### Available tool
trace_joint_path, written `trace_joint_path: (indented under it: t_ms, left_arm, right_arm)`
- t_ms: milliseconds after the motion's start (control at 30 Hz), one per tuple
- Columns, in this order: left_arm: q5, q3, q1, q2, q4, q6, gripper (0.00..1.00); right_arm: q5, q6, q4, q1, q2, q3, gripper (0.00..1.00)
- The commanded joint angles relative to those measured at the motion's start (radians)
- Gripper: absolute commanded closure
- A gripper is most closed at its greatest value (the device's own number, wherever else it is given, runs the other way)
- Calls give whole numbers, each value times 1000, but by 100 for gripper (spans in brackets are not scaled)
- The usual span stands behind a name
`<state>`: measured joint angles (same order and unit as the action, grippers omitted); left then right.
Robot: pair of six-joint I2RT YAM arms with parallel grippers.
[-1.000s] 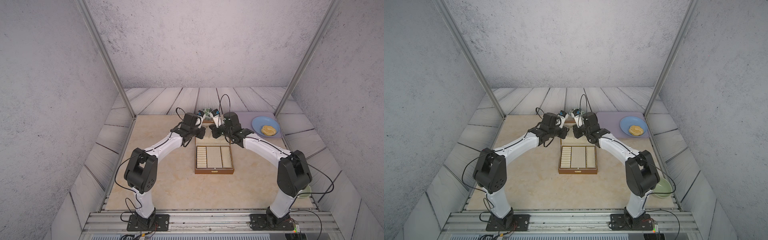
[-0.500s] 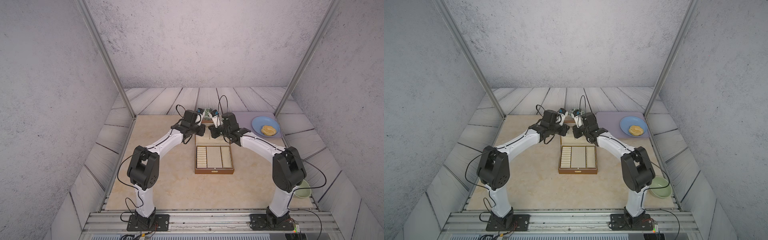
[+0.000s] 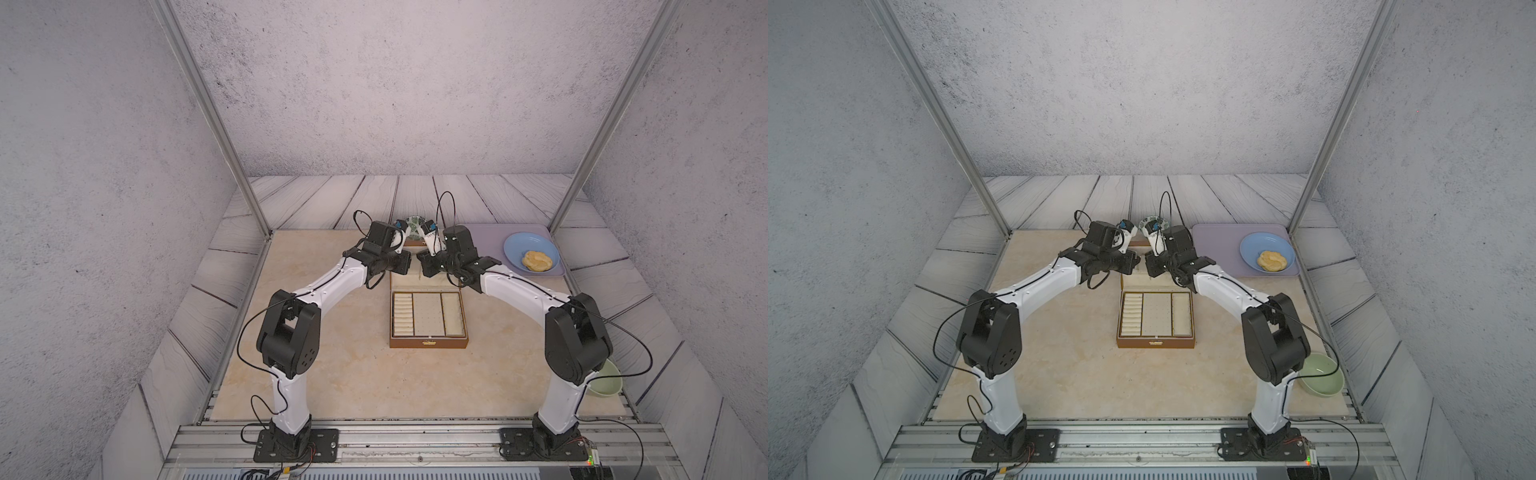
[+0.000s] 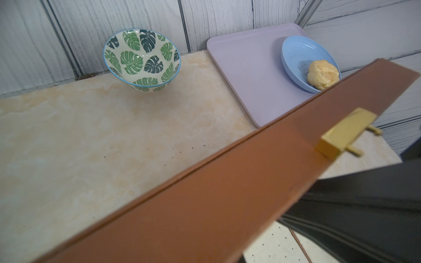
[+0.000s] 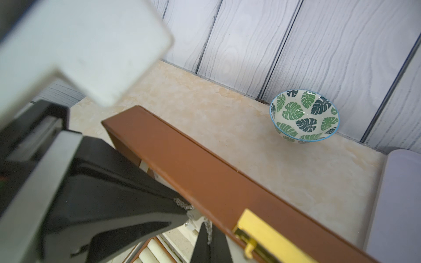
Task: Put jewelry chain into jewelry box
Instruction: Hang the necklace on the jewelry box clasp.
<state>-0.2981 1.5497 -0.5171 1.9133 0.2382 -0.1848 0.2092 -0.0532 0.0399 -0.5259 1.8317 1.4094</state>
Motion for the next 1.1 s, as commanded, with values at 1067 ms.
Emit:
trace_joint_path:
  t_ms: [1067]
  left_arm:
    - [-55,10,6,22,52,-35,100]
  right_arm:
    - [40,-29,-24,5,23,-9,100]
